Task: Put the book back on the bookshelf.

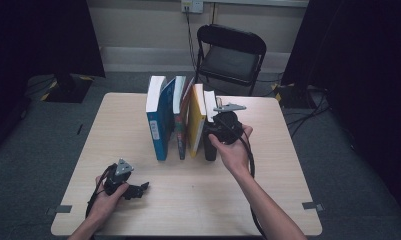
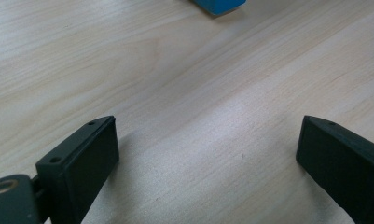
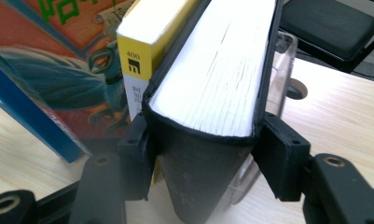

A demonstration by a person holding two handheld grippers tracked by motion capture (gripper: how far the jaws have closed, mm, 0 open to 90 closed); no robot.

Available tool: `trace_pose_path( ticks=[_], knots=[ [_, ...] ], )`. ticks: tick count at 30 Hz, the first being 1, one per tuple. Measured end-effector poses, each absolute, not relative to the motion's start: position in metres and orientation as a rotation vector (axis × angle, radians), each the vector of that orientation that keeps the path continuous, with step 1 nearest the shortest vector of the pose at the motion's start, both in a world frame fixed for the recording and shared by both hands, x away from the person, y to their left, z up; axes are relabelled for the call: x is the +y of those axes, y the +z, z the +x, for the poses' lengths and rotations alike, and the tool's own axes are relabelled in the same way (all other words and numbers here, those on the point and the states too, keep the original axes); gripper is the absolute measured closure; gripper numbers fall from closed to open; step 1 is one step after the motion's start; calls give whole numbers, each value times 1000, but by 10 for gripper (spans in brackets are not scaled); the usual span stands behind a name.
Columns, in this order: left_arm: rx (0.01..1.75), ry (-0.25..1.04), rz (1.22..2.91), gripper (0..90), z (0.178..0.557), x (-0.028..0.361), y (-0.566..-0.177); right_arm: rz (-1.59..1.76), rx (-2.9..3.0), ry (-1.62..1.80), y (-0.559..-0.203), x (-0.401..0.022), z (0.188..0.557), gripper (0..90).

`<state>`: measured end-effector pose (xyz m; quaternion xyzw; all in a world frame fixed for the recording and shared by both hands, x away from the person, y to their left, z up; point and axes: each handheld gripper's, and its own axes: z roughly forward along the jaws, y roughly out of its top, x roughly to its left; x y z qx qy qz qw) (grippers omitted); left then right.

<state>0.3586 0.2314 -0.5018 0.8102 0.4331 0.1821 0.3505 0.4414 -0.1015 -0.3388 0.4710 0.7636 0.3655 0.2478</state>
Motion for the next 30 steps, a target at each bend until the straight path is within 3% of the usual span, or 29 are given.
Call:
trace_pose_path(
  ticks=[15,30],
  knots=[
    [1124,471,2095,55,358,231,-502,1341,2049,981,-333,-119,443,466],
    [1124,470,2097,55,358,231,-502,1455,2069,913,-316,-111,462,465]
  ],
)
